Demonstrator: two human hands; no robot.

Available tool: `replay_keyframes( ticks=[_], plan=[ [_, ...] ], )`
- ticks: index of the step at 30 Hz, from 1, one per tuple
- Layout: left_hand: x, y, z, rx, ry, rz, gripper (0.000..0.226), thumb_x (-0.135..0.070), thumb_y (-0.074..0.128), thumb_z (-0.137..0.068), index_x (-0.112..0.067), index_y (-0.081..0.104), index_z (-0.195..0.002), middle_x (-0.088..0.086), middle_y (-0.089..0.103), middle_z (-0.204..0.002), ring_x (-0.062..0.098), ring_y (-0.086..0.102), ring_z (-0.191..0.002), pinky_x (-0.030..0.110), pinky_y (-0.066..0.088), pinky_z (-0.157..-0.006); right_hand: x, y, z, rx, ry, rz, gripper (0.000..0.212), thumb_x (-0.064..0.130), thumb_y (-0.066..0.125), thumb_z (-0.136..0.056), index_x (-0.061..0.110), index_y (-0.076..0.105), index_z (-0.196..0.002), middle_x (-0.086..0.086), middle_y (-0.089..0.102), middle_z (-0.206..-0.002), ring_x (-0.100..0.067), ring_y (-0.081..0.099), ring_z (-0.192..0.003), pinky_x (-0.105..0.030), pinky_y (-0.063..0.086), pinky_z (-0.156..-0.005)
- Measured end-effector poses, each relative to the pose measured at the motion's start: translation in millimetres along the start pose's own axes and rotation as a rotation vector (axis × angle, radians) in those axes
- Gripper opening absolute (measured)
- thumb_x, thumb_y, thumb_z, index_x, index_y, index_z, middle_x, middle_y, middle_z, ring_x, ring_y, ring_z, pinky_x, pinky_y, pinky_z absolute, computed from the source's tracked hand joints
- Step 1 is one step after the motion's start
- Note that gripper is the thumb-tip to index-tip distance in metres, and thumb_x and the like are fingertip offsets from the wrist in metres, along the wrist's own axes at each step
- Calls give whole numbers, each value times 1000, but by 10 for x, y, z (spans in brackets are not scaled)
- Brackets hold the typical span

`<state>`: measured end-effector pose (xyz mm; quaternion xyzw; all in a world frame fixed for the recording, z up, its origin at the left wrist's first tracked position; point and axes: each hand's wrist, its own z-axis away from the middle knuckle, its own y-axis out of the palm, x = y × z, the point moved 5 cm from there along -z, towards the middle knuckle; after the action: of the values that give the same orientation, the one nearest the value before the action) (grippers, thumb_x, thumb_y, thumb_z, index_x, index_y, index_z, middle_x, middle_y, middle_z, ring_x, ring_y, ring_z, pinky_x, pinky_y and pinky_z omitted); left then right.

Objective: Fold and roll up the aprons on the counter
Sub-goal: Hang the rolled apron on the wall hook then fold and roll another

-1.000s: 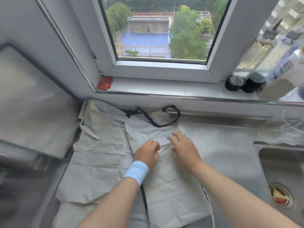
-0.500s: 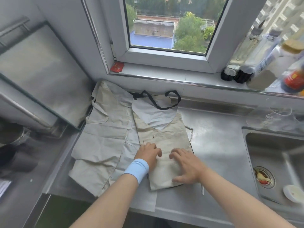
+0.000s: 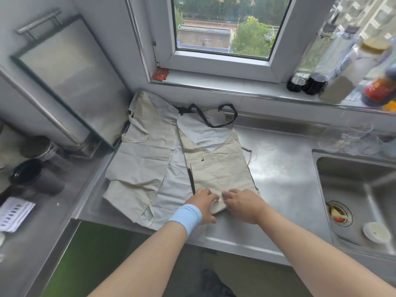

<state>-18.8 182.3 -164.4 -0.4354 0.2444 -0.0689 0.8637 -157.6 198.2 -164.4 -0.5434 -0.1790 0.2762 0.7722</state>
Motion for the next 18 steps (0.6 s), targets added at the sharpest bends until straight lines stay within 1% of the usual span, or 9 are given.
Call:
replay_keyframes(
  ticks=[2,4,6,8,10,12,14,15,18],
  plan=[
    [-25,-76,71,27,-20,-27,58,-28,69,-81,-27,48,-135,3,46,-134,24,43,-127,35,39,-104,19,-113,15,-38,73,22,28,17,37,-95,11,62,-107,-6,61,-111,-31,62,-97,-36,36,-59],
    [-51,-168,105,21,-10,-61,36,-19,60,-86,-22,58,-122,8,56,-122,29,55,-116,33,45,-92,0,-222,16,-29,144,-61,17,14,42,-95,13,57,-102,-7,62,-105,-32,63,-93,-36,35,-60],
    [-69,-296,158,7,-20,-86,24,-17,53,-90,-17,61,-112,11,62,-114,32,60,-106,32,45,-83,-3,-375,61,-115,169,-157,14,23,43,-96,15,55,-99,-5,64,-101,-32,64,-91,-38,43,-64],
    [-56,-444,235,-3,-46,-77,23,-21,49,-95,-17,62,-113,11,64,-114,32,59,-105,31,45,-84,-22,-520,140,-158,186,-274,24,42,48,-94,21,55,-104,1,67,-100,-26,63,-91,-35,45,-69],
    [-16,-581,296,28,-83,-45,24,-24,52,-96,-14,63,-115,14,64,-115,33,59,-109,31,44,-87,-46,-616,199,-26,221,-259,34,50,57,-84,23,55,-105,2,67,-97,-24,61,-89,-32,41,-67],
    [18,-680,385,124,-128,-33,31,-26,57,-95,-8,61,-119,18,62,-120,34,58,-114,31,45,-89,-88,-658,246,207,276,-193,25,40,62,-80,19,59,-94,-2,65,-89,-27,60,-83,-32,43,-66],
    [52,-776,491,226,-170,-39,42,-32,61,-92,-9,59,-127,15,61,-125,31,59,-113,31,46,-89,-166,-700,316,410,354,-348,22,36,69,-76,16,60,-80,-1,64,-76,-24,61,-71,-31,49,-63],
    [71,-820,532,253,-187,-23,43,-36,62,-90,-14,60,-127,11,62,-124,29,61,-106,31,48,-88,-206,-716,345,479,389,-465,25,37,74,-73,16,61,-78,0,64,-72,-23,64,-66,-30,50,-61],
    [160,-931,540,265,-256,209,46,-34,69,-86,-17,59,-128,6,58,-119,24,60,-87,33,56,-79,-294,-831,378,541,416,-688,27,37,80,-68,17,64,-79,-1,65,-77,-23,68,-65,-32,57,-65]
  ],
)
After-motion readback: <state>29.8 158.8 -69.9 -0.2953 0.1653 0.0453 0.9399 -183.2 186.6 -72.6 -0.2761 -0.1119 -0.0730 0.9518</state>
